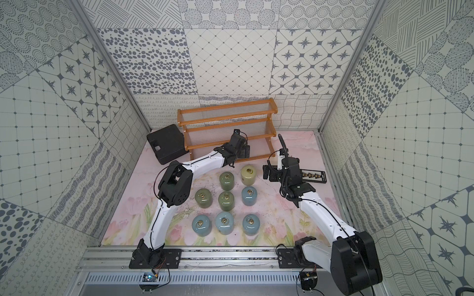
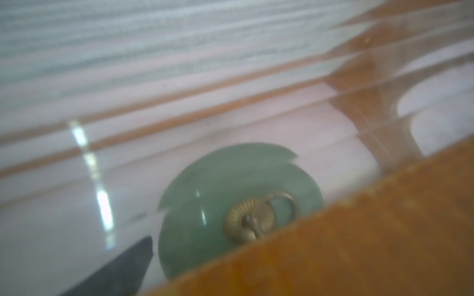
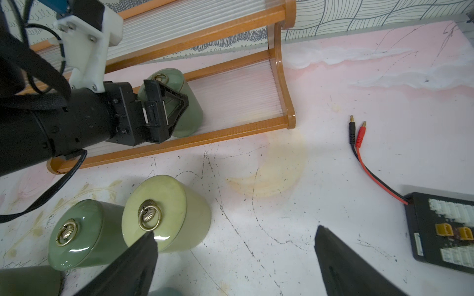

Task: Remove the tea canisters from the shelf
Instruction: Pick up the tea canister from the shelf.

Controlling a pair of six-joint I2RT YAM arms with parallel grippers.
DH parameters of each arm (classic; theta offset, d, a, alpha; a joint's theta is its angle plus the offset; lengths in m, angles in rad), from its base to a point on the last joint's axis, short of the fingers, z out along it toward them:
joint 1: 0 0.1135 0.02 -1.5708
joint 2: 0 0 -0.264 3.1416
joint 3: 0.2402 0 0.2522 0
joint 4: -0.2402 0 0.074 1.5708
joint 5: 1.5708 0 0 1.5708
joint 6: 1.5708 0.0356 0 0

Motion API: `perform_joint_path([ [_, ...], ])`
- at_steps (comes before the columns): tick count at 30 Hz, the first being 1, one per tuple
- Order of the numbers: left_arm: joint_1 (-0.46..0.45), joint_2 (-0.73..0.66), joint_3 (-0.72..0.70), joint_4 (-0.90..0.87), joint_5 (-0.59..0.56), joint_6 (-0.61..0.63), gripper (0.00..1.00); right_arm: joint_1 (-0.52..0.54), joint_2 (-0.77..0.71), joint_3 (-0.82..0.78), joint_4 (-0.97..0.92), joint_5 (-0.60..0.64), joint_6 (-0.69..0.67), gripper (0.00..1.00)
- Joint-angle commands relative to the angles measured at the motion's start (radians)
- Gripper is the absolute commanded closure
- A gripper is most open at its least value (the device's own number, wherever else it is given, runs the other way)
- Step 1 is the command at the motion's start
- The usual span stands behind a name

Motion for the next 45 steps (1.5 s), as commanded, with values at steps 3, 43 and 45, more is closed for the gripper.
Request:
perform_joint_path([
  [3, 0.019, 0.025, 0.028, 0.023, 0.044, -0.004, 0.00, -0.007, -0.020, -0.010, 0.022, -0.005, -0.001, 0.01],
  [43, 0.023, -0.251, -0.320, 0.261, 0.218, 0.125, 0.29, -0.008, -0.037, -0.023, 0.017, -0.019, 0.009, 0.01],
  [45, 0.023, -0.278, -0.346, 0.264, 0.203, 0.137, 0.29, -0.008, -0.043, -0.026, 0.017, -0.017, 0.008, 0.00],
])
